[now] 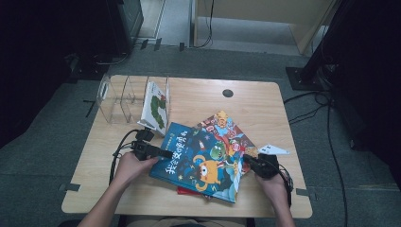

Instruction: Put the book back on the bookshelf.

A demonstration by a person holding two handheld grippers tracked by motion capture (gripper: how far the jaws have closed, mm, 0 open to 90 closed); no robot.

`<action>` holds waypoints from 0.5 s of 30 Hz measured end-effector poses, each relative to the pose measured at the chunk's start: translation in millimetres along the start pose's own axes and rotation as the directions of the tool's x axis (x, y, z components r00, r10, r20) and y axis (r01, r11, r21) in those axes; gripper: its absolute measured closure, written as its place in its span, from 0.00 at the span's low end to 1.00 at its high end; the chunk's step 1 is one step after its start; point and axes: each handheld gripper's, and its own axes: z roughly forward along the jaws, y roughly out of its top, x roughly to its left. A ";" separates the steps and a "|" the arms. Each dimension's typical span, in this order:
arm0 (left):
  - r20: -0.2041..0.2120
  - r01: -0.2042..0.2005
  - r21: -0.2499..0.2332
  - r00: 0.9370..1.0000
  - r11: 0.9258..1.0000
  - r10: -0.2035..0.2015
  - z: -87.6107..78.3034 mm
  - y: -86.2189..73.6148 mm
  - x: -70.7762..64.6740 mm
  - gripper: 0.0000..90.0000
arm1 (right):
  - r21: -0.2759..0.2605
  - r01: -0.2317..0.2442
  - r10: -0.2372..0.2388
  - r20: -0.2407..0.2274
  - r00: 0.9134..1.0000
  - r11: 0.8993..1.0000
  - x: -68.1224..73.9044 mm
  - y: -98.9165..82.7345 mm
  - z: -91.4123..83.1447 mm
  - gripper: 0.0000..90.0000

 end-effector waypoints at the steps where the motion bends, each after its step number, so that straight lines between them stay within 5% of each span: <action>1: -0.001 -0.004 0.005 1.000 1.000 0.004 -2.3 0.7 -1.5 0.50 | -0.002 -0.006 0.006 -0.004 1.000 1.000 0.0 -0.1 0.4 1.00; 15: 0.001 -0.061 0.008 0.998 0.998 0.061 -57.3 28.0 -45.0 0.61 | -0.029 -0.016 0.015 -0.046 0.999 0.999 4.0 1.8 9.4 1.00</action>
